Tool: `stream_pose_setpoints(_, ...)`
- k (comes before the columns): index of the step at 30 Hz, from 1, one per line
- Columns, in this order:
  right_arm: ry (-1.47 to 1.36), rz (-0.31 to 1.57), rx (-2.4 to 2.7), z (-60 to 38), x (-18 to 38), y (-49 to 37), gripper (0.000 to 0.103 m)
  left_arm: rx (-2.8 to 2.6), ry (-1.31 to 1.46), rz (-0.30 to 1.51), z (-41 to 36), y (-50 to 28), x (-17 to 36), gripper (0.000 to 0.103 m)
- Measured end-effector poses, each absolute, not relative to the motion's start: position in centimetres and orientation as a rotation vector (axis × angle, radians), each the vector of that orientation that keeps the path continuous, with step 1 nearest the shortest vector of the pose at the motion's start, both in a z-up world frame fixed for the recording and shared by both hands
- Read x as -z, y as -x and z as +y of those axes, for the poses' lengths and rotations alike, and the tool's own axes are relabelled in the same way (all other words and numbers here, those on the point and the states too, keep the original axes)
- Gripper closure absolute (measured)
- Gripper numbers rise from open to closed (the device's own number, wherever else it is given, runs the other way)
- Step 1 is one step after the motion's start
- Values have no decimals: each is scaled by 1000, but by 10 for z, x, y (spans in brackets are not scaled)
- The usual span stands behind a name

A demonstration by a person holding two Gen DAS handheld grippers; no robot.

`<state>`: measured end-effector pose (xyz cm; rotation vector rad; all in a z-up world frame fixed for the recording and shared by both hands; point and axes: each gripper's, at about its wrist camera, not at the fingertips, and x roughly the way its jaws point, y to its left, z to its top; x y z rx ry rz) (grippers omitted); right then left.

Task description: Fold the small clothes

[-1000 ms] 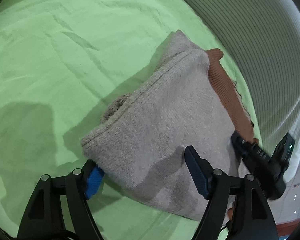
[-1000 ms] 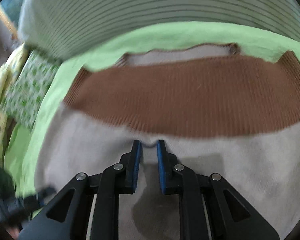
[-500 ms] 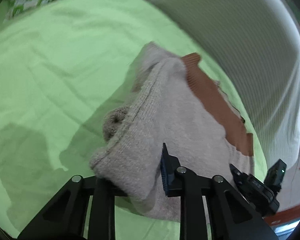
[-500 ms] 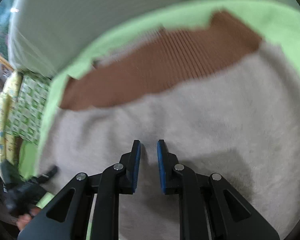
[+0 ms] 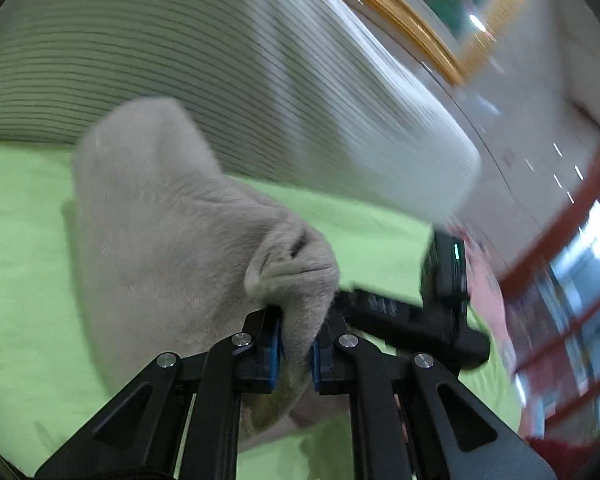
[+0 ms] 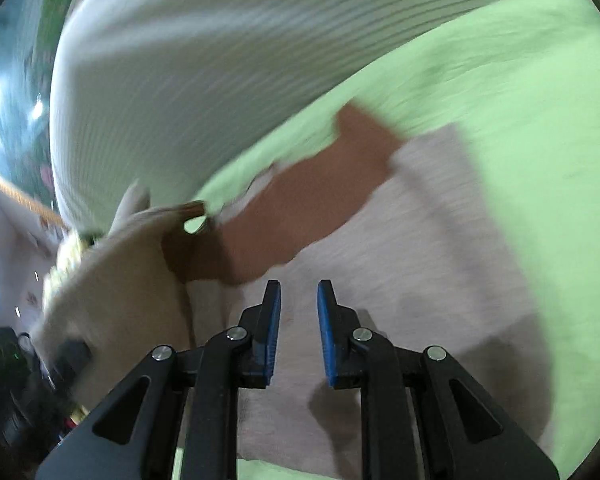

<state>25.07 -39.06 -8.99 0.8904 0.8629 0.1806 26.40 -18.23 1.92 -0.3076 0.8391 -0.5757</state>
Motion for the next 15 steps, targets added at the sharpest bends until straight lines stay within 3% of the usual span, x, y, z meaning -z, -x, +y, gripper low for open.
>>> stream_pose_setpoints(4, -953, 888, -176, -415, 102, -240, 83, 643, 122, 984, -237, -263, 27, 81)
stream_pose_setpoints(5, -966, 892, -186, -417, 104, -239, 83, 652, 110, 1016, -238, -258, 36, 76)
stream_pose_setpoints(6, -977, 889, -195, -421, 105, -235, 81, 654, 116, 1021, -234, -254, 38, 65)
stream_pose_setpoints(7, -988, 887, -204, -423, 106, -233, 78, 644, 120, 1016, -229, -250, 37, 58)
stream_pose_setpoints(8, -998, 885, -212, -422, 108, -233, 64, 615, 127, 1006, -217, -244, 35, 47)
stream_pose_setpoints(9, -1006, 879, -217, -422, 109, -233, 48, 601, 143, 999, -207, -241, 33, 43)
stream_pose_setpoints(10, -1010, 873, -223, -420, 110, -233, 43, 590, 155, 993, -199, -235, 33, 41)
stream_pose_setpoints(15, -938, 921, -266, -400, 108, -245, 41, 455, 75, 1002, -161, -216, 46, 30)
